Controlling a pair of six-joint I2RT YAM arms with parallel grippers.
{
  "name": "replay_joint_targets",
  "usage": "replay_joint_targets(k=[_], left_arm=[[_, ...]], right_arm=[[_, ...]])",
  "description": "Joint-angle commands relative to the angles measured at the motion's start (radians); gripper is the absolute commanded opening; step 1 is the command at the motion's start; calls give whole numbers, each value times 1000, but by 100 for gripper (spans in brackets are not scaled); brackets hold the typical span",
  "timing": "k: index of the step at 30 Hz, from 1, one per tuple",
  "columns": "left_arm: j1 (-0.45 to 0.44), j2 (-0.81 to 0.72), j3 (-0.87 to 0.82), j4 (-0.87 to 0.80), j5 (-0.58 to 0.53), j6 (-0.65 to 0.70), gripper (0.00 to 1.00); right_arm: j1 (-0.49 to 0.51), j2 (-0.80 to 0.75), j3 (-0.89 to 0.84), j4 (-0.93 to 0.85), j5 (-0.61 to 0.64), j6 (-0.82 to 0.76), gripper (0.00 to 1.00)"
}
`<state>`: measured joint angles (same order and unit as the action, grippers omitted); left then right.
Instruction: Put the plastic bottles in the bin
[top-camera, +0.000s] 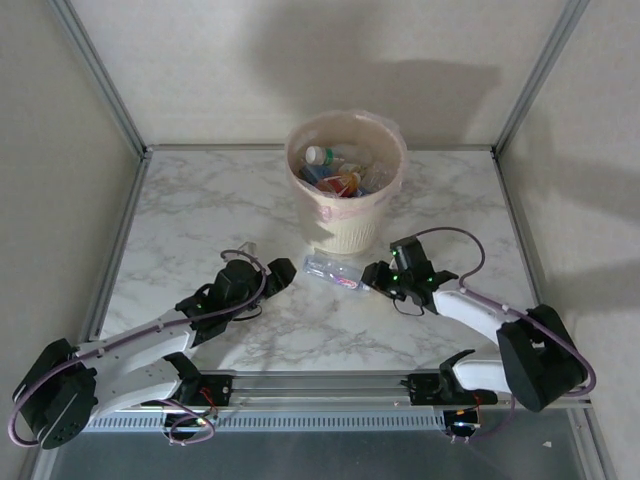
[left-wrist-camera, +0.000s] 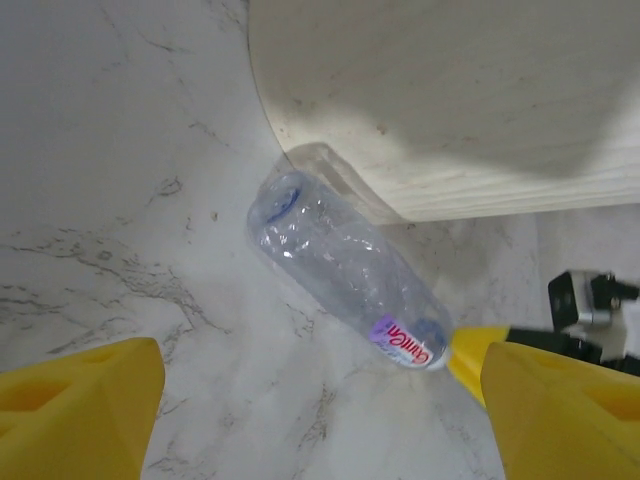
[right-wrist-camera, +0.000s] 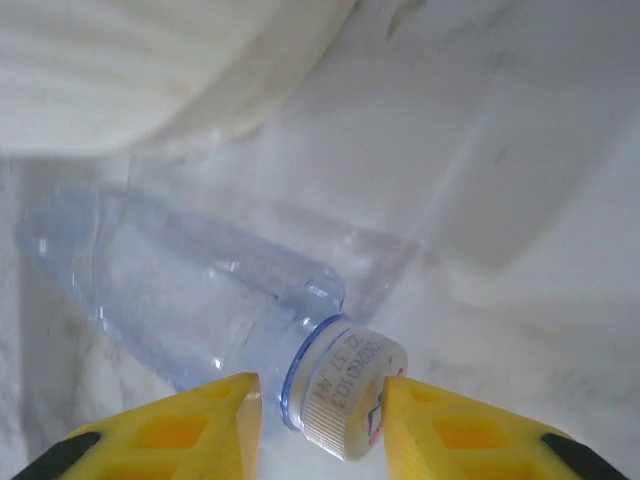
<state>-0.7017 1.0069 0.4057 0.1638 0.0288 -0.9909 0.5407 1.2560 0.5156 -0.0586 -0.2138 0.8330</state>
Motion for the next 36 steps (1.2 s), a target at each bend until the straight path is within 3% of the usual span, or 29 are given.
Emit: replay_joint_targets(k=[1, 7, 11, 14, 22, 30, 36], left_arm=[[23, -27, 26, -30, -12, 23, 82], [53, -58, 26, -47, -4, 23, 83], [72, -81, 26, -63, 3, 21, 83], [82, -104, 25, -78, 5, 21, 83], [102, -162, 18, -122, 5, 22, 83], [114, -173, 12, -131, 13, 23, 83], [117, -172, 7, -122, 14, 18, 83]], right_arm=[[68, -59, -34, -68, 1, 62, 39], [228, -80, 40, -161, 96, 61, 49], [234, -87, 95, -205, 219, -60, 84], [229, -32, 139, -203, 296, -187, 93], [127, 112, 151, -58, 328, -346, 97], [113, 155, 167, 62, 184, -475, 99], [113, 246, 191, 89, 127, -478, 96]])
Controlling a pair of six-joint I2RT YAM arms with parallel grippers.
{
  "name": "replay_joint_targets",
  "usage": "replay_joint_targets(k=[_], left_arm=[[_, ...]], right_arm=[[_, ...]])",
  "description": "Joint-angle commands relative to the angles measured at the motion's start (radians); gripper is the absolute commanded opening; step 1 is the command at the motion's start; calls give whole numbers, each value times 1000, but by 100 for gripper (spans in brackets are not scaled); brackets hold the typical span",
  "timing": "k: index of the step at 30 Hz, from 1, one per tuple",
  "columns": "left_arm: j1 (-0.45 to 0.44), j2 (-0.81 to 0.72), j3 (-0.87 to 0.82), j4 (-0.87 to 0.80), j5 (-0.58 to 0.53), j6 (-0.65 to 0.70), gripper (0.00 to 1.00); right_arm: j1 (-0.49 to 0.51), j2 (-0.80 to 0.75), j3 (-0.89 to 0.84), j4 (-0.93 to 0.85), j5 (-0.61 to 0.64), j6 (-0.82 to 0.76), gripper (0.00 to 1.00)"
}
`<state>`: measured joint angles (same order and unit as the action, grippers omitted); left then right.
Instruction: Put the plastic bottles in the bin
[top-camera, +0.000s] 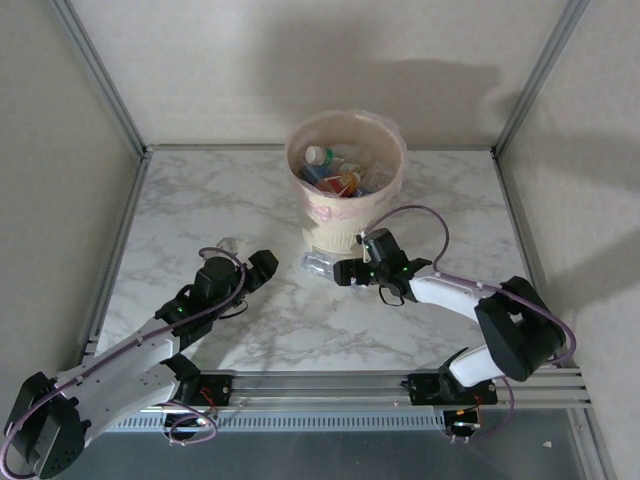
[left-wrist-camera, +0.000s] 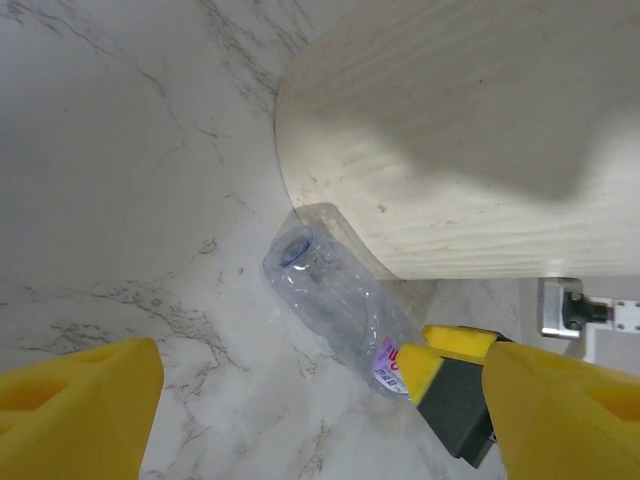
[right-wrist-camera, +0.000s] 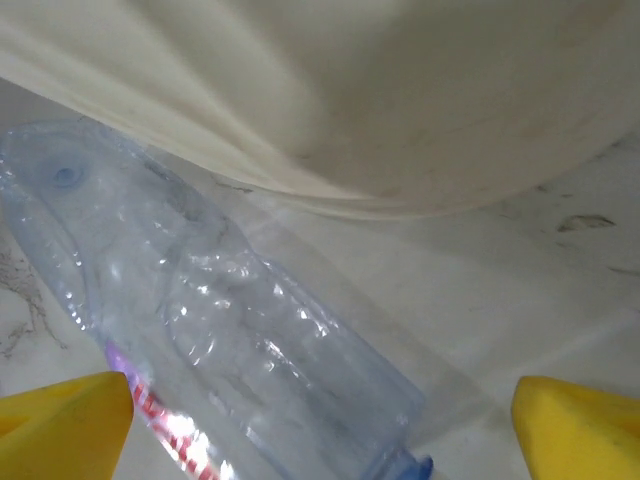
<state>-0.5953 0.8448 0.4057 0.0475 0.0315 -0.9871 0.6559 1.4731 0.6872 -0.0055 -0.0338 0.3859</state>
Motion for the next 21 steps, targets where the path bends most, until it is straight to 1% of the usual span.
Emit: replay_joint_targets(k=[1, 6, 9, 12, 15, 18, 21], left_arm=[[12, -12, 9, -7, 11, 14, 83], [17, -13, 6, -12, 11, 19, 83], [20, -6, 7, -6, 16, 18, 83], [22, -3, 6, 3, 19, 15, 83], [24, -1, 9, 3, 20, 16, 83], [27, 2, 12, 3, 23, 18, 83], [29, 0, 17, 1, 25, 17, 83]], right_arm=[[2, 30, 18, 38, -61, -27, 95], [34, -1, 8, 30, -81, -16, 93], [81, -15, 8, 17, -110, -10, 91], [118, -12, 16, -1, -111, 3, 90], [143, 0, 26, -12, -62, 33, 89], [157, 45, 63, -37, -12, 57, 89], [188, 93, 109, -48, -9, 54, 89]])
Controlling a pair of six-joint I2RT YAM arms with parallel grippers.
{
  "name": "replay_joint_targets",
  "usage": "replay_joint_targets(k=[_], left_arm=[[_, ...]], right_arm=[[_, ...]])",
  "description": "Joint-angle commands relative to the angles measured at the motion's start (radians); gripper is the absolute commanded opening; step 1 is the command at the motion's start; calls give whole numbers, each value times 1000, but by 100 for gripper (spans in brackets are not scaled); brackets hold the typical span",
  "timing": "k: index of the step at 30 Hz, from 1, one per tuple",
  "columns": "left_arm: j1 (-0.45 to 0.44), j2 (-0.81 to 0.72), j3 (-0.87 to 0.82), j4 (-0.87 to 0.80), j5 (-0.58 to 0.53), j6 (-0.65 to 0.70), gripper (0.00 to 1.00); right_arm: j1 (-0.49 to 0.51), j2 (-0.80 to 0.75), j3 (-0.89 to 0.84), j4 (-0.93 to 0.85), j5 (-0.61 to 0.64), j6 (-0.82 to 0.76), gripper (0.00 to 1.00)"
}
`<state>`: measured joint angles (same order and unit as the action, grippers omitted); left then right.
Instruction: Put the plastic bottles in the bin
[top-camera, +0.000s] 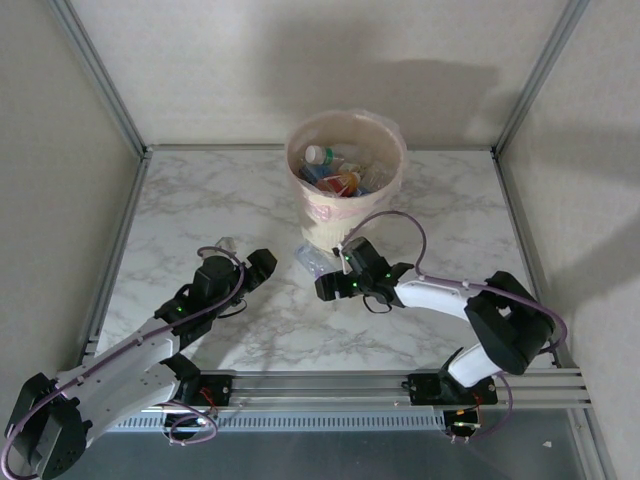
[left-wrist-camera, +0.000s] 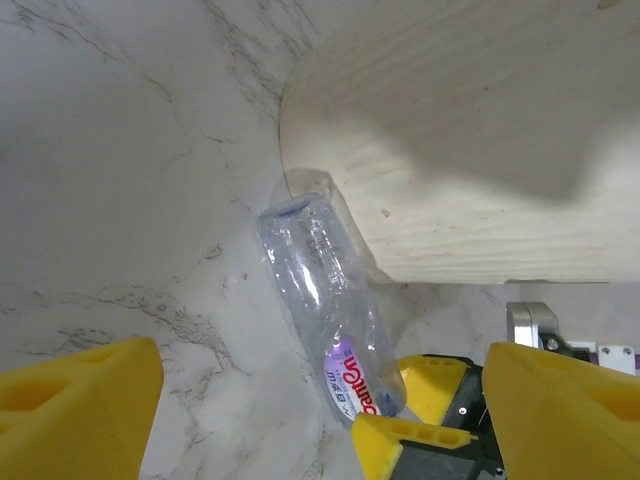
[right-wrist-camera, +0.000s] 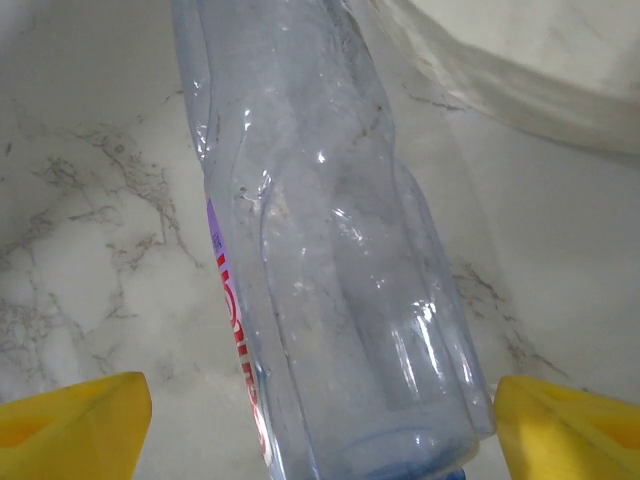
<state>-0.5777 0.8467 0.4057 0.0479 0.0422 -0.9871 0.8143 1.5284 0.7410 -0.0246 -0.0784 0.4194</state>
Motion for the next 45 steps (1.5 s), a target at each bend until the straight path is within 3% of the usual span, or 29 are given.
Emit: replay_joint_targets(k=[1, 7, 10, 14, 18, 23, 28, 32, 35, 45], left_arm=[[12, -3, 18, -3, 15, 18, 83], [22, -23, 17, -22, 12, 25, 83], [25, -25, 14, -20, 14, 25, 83], [31, -29, 14, -22, 18, 27, 83], [36, -48, 8, -30, 16, 28, 83], [45, -47, -7, -22, 22, 27, 83], [49, -63, 0, -33, 24, 29, 84], [60, -79, -2, -49, 25, 37, 84], [67, -86, -6, -52, 28, 36, 84], [79, -84, 15, -59, 33, 40, 84]], right_arm=[[45, 51, 71, -37, 45, 18, 89], [93, 117, 138, -83, 115, 39, 84], [108, 154, 172, -121, 147, 48, 75], [128, 182, 206, -177, 180, 60, 74], [155, 167, 203, -213, 208, 76, 75], [156, 200, 238, -229, 250, 74, 89], [156, 270, 318, -236, 308, 68, 90], [157, 321, 366, -242, 337, 69, 83], [156, 329, 373, -247, 331, 72, 71], [206, 189, 280, -265, 319, 93, 49]])
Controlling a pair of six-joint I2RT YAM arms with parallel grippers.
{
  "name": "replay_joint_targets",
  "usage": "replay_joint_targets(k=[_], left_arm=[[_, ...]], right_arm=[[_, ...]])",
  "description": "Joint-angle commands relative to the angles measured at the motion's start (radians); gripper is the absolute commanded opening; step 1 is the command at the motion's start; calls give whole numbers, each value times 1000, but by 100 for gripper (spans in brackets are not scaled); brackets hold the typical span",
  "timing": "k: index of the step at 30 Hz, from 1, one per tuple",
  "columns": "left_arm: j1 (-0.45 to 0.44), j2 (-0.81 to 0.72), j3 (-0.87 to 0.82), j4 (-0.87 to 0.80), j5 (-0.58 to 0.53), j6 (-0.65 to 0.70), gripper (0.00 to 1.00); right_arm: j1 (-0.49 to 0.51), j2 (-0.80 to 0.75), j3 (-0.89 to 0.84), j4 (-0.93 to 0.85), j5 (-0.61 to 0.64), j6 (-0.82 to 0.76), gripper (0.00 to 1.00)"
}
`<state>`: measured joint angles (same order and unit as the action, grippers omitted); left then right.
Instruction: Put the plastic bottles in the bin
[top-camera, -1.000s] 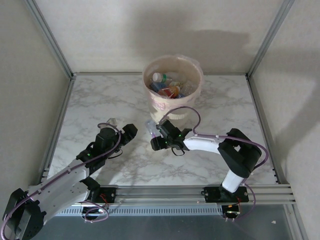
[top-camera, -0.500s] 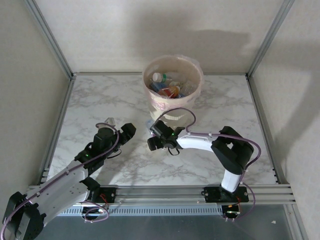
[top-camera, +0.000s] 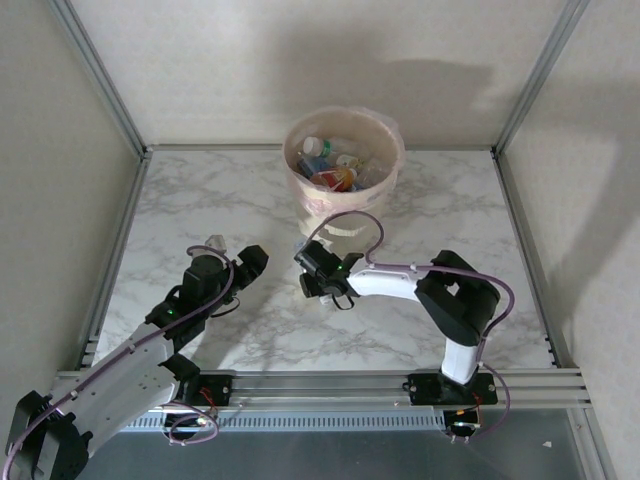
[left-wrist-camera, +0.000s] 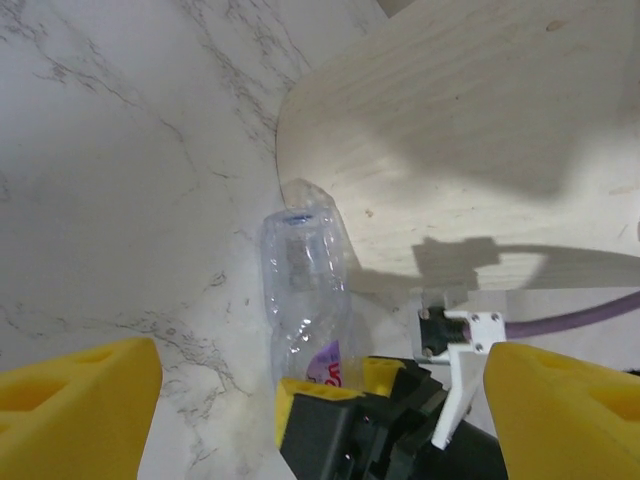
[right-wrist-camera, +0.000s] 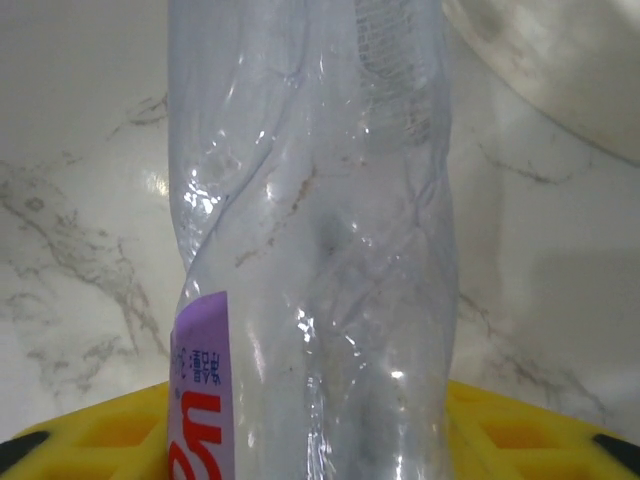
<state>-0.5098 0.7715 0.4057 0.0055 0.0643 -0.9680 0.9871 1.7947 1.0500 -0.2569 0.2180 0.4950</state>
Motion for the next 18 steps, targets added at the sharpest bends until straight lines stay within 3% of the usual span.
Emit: replay_joint_targets(k=[1, 6, 10, 14, 18], left_arm=[[13, -11, 19, -21, 9, 22, 84], [19, -22, 31, -32, -11, 20, 84], [27, -33, 64, -43, -31, 11, 84], [30, -38, 100, -56, -47, 6, 84], [31, -39, 115, -56, -43, 1, 84]], right_arm=[[50, -105, -37, -39, 29, 24, 48], [153, -266, -15, -106, 74, 28, 46], [198, -384, 104, -226, 143, 3, 44], [175, -443, 307, -336, 247, -80, 45], [42, -404, 531, -384, 265, -211, 45]])
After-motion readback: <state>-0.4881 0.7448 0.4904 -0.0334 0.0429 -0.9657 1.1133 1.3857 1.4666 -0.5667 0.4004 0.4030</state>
